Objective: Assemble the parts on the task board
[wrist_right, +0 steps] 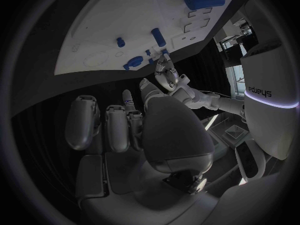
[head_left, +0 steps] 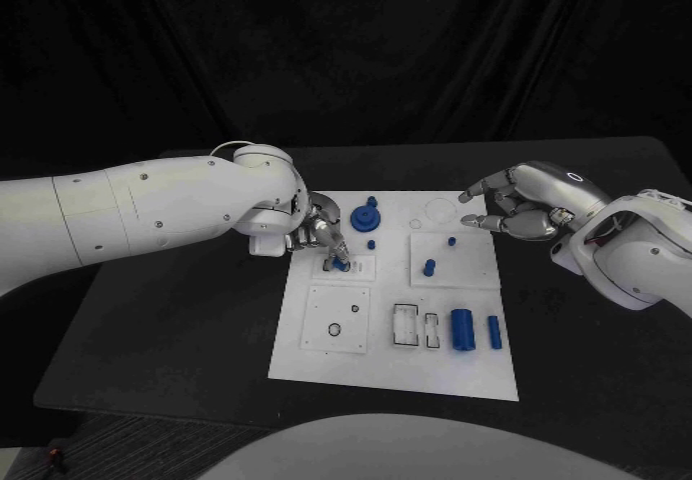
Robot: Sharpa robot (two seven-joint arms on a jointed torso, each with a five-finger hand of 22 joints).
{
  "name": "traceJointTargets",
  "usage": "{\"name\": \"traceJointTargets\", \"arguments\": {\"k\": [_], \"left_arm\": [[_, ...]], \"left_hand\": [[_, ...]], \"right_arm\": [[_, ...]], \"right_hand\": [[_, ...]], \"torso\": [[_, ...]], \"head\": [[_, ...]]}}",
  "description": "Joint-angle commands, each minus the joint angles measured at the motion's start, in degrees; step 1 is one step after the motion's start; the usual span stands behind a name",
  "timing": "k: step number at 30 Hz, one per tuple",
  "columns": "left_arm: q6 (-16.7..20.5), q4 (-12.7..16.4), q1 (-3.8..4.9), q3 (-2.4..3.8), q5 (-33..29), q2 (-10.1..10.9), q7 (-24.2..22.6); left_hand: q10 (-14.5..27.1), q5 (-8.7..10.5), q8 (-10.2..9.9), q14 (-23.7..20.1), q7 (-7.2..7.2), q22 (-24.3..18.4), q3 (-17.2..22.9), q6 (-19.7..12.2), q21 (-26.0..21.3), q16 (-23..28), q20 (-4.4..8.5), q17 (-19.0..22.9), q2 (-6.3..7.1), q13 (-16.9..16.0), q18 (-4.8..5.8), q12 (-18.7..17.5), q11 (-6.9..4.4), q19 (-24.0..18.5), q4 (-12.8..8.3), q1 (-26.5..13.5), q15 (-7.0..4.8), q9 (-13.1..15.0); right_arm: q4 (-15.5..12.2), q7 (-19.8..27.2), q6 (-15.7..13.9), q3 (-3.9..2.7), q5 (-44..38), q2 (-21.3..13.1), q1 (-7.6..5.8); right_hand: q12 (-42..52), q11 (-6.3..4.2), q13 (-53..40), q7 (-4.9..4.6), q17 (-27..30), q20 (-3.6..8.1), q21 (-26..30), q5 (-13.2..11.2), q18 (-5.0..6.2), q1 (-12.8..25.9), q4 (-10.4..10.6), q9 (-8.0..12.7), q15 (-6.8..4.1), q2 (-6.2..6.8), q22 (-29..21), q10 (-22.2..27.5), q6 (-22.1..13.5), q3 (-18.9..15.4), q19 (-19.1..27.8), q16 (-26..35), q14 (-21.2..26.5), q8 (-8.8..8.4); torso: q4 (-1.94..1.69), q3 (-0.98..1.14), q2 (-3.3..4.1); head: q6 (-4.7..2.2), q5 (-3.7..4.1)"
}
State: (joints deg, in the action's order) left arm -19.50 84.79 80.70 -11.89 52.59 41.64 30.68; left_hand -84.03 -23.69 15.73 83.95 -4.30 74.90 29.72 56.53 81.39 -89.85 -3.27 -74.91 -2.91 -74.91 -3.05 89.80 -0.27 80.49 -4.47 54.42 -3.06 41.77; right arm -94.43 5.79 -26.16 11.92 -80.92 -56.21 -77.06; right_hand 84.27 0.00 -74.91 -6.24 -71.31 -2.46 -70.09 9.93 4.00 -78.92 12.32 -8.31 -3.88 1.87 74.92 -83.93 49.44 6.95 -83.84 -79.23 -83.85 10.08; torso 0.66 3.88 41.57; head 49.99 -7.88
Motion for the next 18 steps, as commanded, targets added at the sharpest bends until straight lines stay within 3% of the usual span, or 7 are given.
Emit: {"name": "traceJointTargets", "arguments": {"k": [1,18], "left_arm": [[0.6,0.0,-0.64,-0.28,-0.2,-0.2,-0.5],[2.6,0.1,-0.94,-0.28,-0.2,-0.1,-1.5]], "left_hand": [[-6.0,0.18,-0.2,6.0,0.34,4.6,1.9,-0.3,-0.2,-0.2,-0.19,-15.1,-0.62,-15.1,-0.32,0.2,0.04,-0.4,-1.4,0.0,0.03,0.0],[-6.0,0.70,-0.4,6.0,0.29,4.7,1.9,-0.2,-0.3,-0.2,-0.21,-15.1,-0.81,-15.1,-0.31,0.2,0.10,-0.3,-0.7,-0.8,0.08,0.1]], "right_arm": [[0.0,-0.9,0.6,-0.03,-0.1,-0.1,0.17],[0.1,-1.3,1.0,-0.03,-0.1,0.0,0.25]], "right_hand": [[-0.4,0.40,-5.7,-0.01,0.0,-0.23,0.2,-0.2,0.04,0.2,-0.2,0.1,0.35,-0.34,9.7,-0.5,0.2,0.0,0.2,0.3,-2.8,-0.29],[-0.7,0.41,-5.2,-0.01,0.8,-0.24,0.9,-0.2,0.16,0.1,-0.3,0.1,0.35,-0.47,9.6,-0.2,0.3,0.0,0.4,0.8,-2.7,-0.35]], "torso": [[-0.10,-0.02,0.04],[-0.03,-0.03,0.05]], "head": [[0.01,0.15],[0.01,0.05]]}}
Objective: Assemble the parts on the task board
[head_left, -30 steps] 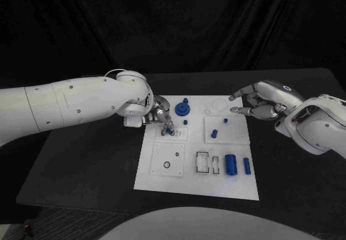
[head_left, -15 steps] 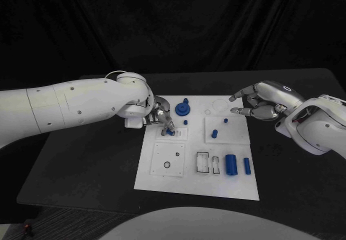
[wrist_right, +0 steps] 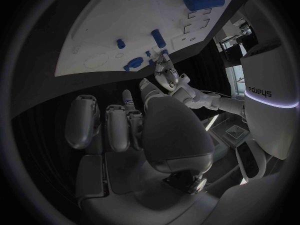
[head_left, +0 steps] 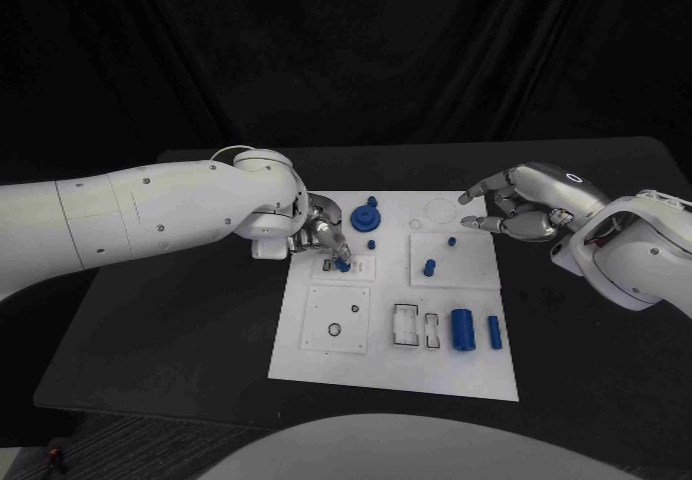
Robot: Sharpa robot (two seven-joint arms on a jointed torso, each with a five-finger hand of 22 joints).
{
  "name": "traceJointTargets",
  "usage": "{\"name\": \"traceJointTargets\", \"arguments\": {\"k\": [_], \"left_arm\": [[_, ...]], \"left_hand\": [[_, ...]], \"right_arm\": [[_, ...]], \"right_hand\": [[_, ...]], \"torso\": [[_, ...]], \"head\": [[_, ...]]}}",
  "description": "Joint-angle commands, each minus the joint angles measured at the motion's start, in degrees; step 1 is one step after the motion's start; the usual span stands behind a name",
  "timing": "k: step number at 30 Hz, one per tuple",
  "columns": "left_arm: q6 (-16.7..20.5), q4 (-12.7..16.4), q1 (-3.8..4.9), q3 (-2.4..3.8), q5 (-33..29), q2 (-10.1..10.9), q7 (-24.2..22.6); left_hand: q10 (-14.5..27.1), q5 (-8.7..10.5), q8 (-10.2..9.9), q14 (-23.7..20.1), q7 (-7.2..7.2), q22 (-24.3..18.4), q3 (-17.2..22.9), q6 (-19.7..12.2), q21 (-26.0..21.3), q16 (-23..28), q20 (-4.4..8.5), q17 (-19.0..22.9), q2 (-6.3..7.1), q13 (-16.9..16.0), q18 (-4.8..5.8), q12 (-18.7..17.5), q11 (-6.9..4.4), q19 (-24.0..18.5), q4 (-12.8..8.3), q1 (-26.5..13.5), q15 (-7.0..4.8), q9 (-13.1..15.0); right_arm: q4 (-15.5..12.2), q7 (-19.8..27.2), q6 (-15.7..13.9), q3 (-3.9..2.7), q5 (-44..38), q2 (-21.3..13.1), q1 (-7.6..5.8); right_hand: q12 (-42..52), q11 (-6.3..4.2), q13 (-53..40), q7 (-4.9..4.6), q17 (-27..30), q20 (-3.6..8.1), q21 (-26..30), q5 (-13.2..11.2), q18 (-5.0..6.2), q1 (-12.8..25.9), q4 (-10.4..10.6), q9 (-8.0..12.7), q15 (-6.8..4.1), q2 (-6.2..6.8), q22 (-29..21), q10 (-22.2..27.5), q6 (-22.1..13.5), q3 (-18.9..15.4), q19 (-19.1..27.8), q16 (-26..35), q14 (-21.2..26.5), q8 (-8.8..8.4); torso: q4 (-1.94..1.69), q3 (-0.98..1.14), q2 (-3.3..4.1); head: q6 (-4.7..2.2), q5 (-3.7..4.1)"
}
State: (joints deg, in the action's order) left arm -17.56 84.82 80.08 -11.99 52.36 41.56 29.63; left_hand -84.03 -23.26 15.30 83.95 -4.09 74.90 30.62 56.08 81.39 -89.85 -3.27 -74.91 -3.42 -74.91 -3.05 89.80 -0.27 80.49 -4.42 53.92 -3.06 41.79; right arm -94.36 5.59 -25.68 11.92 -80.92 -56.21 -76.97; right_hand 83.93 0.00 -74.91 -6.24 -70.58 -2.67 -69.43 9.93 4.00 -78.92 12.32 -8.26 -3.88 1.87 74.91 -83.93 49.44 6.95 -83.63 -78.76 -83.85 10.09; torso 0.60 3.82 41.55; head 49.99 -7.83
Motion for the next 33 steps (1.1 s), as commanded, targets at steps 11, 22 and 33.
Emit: {"name": "traceJointTargets", "arguments": {"k": [11,22,33], "left_arm": [[2.0,0.9,-0.33,-0.17,0.0,1.0,-0.1],[6.9,3.7,-0.23,-0.15,0.0,3.6,-0.5],[12.0,5.9,-0.13,-0.15,0.0,5.3,-0.6]], "left_hand": [[-6.0,0.26,0.0,6.0,0.12,4.6,1.0,0.4,-0.3,-0.2,-0.21,-15.1,-0.38,-15.1,-0.33,0.2,0.08,-0.4,-0.7,-0.3,0.07,0.1],[-6.0,0.06,0.3,6.0,0.41,5.0,1.1,1.0,-0.1,-0.2,-0.12,-15.1,0.04,-15.1,-0.25,0.2,-0.17,0.0,-0.9,-0.2,-0.11,0.5],[-6.0,0.06,2.6,6.0,1.19,5.2,1.1,1.7,-0.2,-0.2,0.59,-15.1,0.87,-15.1,-0.21,0.2,-0.93,0.4,-0.7,-0.4,-0.86,3.2]], "right_arm": [[0.0,-1.3,0.8,-0.03,-0.1,-0.1,0.17],[0.1,-1.6,1.0,-0.03,-0.1,-0.1,0.18],[0.1,-1.7,1.2,-0.03,-0.1,0.0,0.18]], "right_hand": [[-0.5,0.41,-5.1,-0.01,0.1,-0.03,0.3,-0.2,0.18,0.1,-0.4,0.1,0.35,-0.52,9.5,-0.1,0.2,0.1,0.3,0.4,-2.7,-0.38],[-0.5,0.41,-5.1,-0.01,0.1,-0.03,0.3,-0.2,0.18,0.1,-0.4,0.1,0.35,-0.52,9.5,-0.1,0.2,0.1,0.3,0.4,-2.7,-0.38],[-0.6,0.41,-4.9,-0.02,0.3,-0.03,0.5,-0.1,0.23,0.0,-0.5,0.2,0.34,-0.54,9.5,-0.1,0.2,0.1,0.4,0.5,-2.6,-0.44]], "torso": [[0.02,0.05,0.06],[0.00,0.05,0.05],[-0.01,0.04,0.02]], "head": [[0.01,0.03],[0.01,-0.08],[0.01,0.13]]}}
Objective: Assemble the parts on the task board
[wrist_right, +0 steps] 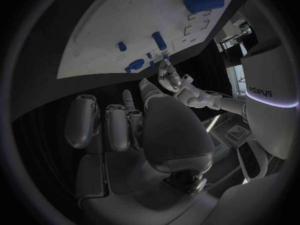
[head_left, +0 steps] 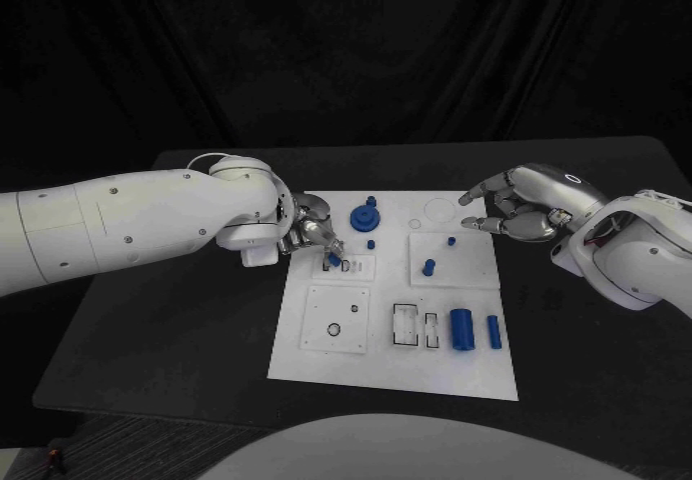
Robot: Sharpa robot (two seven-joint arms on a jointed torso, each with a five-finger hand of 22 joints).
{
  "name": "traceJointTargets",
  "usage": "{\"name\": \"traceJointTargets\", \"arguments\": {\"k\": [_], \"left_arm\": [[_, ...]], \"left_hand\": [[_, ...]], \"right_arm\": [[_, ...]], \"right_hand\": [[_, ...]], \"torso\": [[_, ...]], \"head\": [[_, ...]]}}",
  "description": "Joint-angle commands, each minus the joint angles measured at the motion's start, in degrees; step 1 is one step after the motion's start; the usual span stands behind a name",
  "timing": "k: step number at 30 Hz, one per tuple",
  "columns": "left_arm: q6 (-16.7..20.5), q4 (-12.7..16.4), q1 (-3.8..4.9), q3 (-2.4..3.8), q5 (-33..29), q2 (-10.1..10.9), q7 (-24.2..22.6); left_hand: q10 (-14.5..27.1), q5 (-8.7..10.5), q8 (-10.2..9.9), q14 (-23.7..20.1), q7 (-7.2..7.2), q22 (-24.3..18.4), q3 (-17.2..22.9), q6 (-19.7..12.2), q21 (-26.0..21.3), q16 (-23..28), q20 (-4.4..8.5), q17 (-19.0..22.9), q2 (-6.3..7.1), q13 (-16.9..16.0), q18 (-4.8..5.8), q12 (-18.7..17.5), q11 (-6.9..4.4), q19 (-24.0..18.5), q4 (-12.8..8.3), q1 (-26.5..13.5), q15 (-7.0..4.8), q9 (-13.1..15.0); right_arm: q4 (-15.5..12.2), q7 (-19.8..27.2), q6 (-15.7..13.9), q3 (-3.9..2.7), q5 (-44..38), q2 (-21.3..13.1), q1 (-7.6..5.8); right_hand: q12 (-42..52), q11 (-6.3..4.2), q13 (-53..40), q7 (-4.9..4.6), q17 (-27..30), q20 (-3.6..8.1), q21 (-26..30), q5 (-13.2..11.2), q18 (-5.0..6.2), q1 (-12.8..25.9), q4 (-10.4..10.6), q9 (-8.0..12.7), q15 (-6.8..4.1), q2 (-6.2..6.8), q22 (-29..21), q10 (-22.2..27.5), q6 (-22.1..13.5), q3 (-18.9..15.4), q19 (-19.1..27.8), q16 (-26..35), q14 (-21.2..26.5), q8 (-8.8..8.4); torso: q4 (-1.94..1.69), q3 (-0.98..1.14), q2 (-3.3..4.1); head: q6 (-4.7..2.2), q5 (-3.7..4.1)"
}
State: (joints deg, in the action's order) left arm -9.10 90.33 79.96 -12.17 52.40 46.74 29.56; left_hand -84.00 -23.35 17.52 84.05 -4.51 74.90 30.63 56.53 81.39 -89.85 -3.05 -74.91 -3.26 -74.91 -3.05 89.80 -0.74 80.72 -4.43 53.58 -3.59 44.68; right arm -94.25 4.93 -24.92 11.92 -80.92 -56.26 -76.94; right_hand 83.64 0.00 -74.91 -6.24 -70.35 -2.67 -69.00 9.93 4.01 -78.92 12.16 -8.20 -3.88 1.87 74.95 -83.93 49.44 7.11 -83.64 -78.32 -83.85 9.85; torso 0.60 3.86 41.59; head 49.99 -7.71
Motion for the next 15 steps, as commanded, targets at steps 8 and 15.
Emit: {"name": "traceJointTargets", "arguments": {"k": [8,15], "left_arm": [[3.8,0.7,0.00,0.02,0.0,0.8,-0.2],[5.2,1.0,-0.01,0.02,0.0,1.1,-0.2]], "left_hand": [[-5.9,1.34,3.4,6.0,2.26,5.4,-0.2,0.9,-0.4,-0.2,0.85,-15.1,0.96,-15.0,-0.17,0.1,-0.99,0.5,1.1,-0.5,-0.81,4.0],[-5.8,1.77,4.4,6.0,2.43,5.4,-0.6,0.3,-0.5,-0.2,1.06,-15.1,1.00,-14.8,-0.18,-0.1,-1.17,0.6,1.7,-0.5,-1.00,5.6]], "right_arm": [[0.2,-1.0,0.5,-0.03,-0.1,0.2,0.37],[0.3,-1.0,0.5,-0.03,-0.1,0.3,0.52]], "right_hand": [[-0.4,0.41,-4.8,-0.03,0.1,-0.04,0.2,-0.1,0.24,0.0,-0.4,0.1,0.34,-0.54,9.4,0.0,0.2,-0.1,0.4,0.1,-2.6,-0.23],[-0.5,0.41,-4.7,-0.03,0.2,-0.04,0.4,-0.1,0.27,-0.1,-0.4,0.1,0.35,-0.54,9.4,0.0,0.2,-0.1,0.4,0.1,-2.6,-0.25]], "torso": [[-0.02,-0.01,0.01],[-0.01,0.01,0.07]], "head": [[0.01,-0.12],[0.01,0.22]]}}
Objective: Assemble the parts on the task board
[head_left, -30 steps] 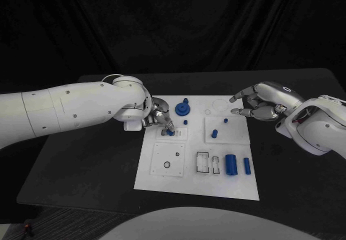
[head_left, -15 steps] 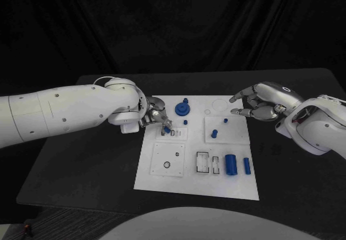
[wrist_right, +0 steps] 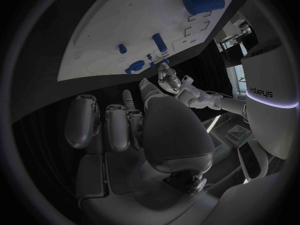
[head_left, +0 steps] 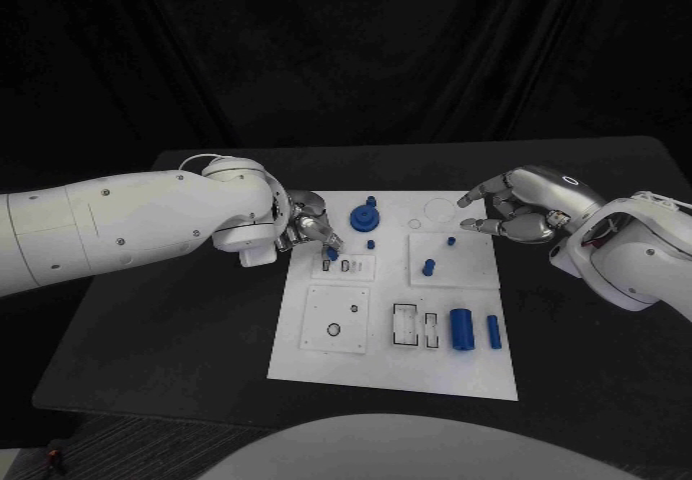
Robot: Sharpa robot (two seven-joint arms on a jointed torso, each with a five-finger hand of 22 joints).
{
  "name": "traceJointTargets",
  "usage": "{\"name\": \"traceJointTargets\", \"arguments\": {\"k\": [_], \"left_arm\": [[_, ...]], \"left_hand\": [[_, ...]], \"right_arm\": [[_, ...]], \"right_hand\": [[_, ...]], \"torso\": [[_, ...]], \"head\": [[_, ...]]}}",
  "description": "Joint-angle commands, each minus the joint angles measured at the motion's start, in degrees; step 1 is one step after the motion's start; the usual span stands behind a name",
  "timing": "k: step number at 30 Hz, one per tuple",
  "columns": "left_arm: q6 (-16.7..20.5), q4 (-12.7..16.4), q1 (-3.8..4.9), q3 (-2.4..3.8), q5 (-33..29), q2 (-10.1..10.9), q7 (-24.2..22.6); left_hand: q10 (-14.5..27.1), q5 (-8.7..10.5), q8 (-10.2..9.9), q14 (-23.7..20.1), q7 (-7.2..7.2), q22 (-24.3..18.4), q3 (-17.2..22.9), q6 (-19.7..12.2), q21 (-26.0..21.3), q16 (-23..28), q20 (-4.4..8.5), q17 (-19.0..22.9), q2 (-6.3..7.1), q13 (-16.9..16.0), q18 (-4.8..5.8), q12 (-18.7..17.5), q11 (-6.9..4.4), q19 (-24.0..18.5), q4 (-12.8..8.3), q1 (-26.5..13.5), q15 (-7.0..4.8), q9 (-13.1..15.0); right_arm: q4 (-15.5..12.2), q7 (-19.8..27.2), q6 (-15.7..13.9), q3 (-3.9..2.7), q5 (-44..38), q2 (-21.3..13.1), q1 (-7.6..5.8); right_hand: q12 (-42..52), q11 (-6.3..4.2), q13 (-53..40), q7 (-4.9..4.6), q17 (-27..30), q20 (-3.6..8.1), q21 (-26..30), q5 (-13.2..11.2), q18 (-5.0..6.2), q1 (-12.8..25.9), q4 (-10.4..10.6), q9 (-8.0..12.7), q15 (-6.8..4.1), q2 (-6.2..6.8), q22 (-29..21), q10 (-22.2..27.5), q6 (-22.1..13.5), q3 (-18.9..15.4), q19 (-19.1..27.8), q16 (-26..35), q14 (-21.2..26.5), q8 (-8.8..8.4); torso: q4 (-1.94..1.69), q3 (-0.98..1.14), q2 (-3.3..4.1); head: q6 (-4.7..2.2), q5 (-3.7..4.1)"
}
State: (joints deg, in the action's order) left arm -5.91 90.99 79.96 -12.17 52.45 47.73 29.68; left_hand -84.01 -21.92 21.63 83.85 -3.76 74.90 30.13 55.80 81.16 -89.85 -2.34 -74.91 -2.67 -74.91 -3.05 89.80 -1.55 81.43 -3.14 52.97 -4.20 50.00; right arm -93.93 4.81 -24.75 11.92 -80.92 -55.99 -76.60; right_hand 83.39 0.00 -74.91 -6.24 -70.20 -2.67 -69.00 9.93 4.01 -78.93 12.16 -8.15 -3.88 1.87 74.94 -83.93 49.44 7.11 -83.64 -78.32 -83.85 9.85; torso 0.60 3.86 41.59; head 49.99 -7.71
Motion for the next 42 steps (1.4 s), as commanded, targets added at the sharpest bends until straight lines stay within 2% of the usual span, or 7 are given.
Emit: {"name": "traceJointTargets", "arguments": {"k": [1,8,18,22,27,31,42], "left_arm": [[2.7,0.5,-0.02,0.02,-0.1,0.2,-0.4],[7.4,2.0,-0.33,-0.02,-0.1,1.0,-1.7],[12.5,3.7,-2.19,-0.04,0.5,2.2,-4.7],[13.4,3.9,-2.90,-0.04,1.2,2.3,-5.4],[14.2,4.0,-3.68,-0.04,2.1,2.4,-6.3],[15.1,3.9,-4.41,-0.04,2.7,2.3,-7.2],[14.7,3.7,-5.08,-0.04,2.9,2.1,-7.8]], "left_hand": [[-5.6,0.41,0.2,6.2,1.60,5.3,-0.1,0.5,-0.5,-0.2,0.37,-15.1,0.33,-14.6,-0.22,-0.2,-0.33,-0.3,0.7,0.0,-0.39,0.4],[-5.1,0.32,-0.1,6.1,1.39,5.0,-0.1,-0.3,-0.8,-0.1,0.34,-15.0,0.07,-14.1,-0.30,-0.8,-0.17,-0.5,1.5,-0.1,-0.29,0.6],[-4.5,-1.27,0.1,5.8,1.20,4.8,0.2,-1.2,-1.4,0.2,0.15,-14.3,0.10,-13.6,-0.40,-1.3,0.04,-0.8,2.6,1.0,-0.08,1.5],[-4.2,-1.33,0.0,5.5,1.14,4.4,0.2,-1.4,-1.8,0.4,0.13,-13.8,0.24,-13.2,-0.53,-1.7,0.08,-1.2,2.5,1.2,-0.04,1.6],[-4.0,-1.35,0.0,5.4,1.04,4.3,0.3,-1.8,-1.9,0.5,0.09,-13.6,0.33,-13.0,-0.57,-1.9,0.16,-1.4,2.6,1.5,0.02,1.7],[-4.0,-1.38,0.0,5.3,1.02,4.3,0.3,-1.9,-2.0,0.5,0.08,-13.5,0.33,-13.0,-0.57,-1.9,0.18,-1.4,2.6,1.6,0.03,1.7],[-3.8,-1.40,0.0,5.3,0.98,4.2,0.3,-2.0,-2.1,0.6,0.05,-13.3,0.31,-12.9,-0.60,-2.1,0.22,-1.5,2.7,1.7,0.06,1.8]], "right_arm": [[0.0,-0.9,0.3,-0.03,-0.1,0.0,0.19],[-0.1,-0.8,-0.2,-0.03,-0.1,0.0,0.23],[-0.1,-0.3,-0.9,-0.03,-0.1,0.1,0.30],[-0.1,-0.3,-1.0,-0.03,-0.1,0.0,0.34],[-0.1,-0.3,-1.0,-0.03,-0.1,-0.1,0.38],[-0.1,-0.2,-1.2,-0.03,-0.1,-0.1,0.44],[-0.1,-0.2,-1.3,-0.03,-0.1,-0.1,0.51]], "right_hand": [[-0.3,0.42,-4.6,-0.04,0.1,-0.04,0.5,-0.1,0.29,-0.1,-0.4,0.1,0.35,-0.55,9.3,0.1,0.2,-0.1,0.5,0.2,-2.6,-0.26],[-0.5,0.44,-4.3,-0.05,0.5,-0.05,0.9,0.0,0.37,-0.1,-0.5,0.1,0.36,-0.52,9.2,0.3,0.2,-0.1,0.6,0.4,-2.5,-0.28],[-1.0,0.41,-3.7,-0.05,1.4,-0.07,1.6,-0.1,0.50,0.2,-0.5,0.2,0.36,-0.41,9.0,0.6,0.2,-0.3,0.9,1.1,-2.3,-0.41],[-1.1,0.41,-3.6,-0.04,1.5,-0.07,1.8,-0.1,0.52,0.2,-0.5,0.2,0.36,-0.43,9.0,0.7,0.2,-0.3,0.9,1.1,-2.3,-0.42],[-1.1,0.41,-3.6,-0.04,1.5,-0.07,1.8,-0.1,0.52,0.2,-0.5,0.2,0.36,-0.43,9.0,0.7,0.2,-0.3,0.9,1.1,-2.3,-0.42],[-1.1,0.41,-3.5,-0.04,1.6,-0.07,1.8,-0.1,0.54,0.2,-0.5,0.2,0.35,-0.44,9.0,0.7,0.2,-0.3,1.0,1.2,-2.3,-0.43],[-1.1,0.41,-3.5,-0.04,1.6,-0.07,1.8,-0.1,0.54,0.2,-0.5,0.2,0.35,-0.44,9.0,0.7,0.2,-0.3,1.0,1.2,-2.3,-0.43]], "torso": [[-0.03,0.01,0.07],[0.04,-0.02,0.00],[0.05,0.05,0.02],[-0.11,0.03,0.01],[0.04,0.09,-0.10],[-0.02,-0.03,-0.05],[-0.09,-0.05,-0.08]], "head": [[0.01,0.25],[0.01,-0.02],[0.01,0.05],[0.01,0.26],[0.01,-0.06],[0.01,-0.05],[0.01,-0.07]]}}
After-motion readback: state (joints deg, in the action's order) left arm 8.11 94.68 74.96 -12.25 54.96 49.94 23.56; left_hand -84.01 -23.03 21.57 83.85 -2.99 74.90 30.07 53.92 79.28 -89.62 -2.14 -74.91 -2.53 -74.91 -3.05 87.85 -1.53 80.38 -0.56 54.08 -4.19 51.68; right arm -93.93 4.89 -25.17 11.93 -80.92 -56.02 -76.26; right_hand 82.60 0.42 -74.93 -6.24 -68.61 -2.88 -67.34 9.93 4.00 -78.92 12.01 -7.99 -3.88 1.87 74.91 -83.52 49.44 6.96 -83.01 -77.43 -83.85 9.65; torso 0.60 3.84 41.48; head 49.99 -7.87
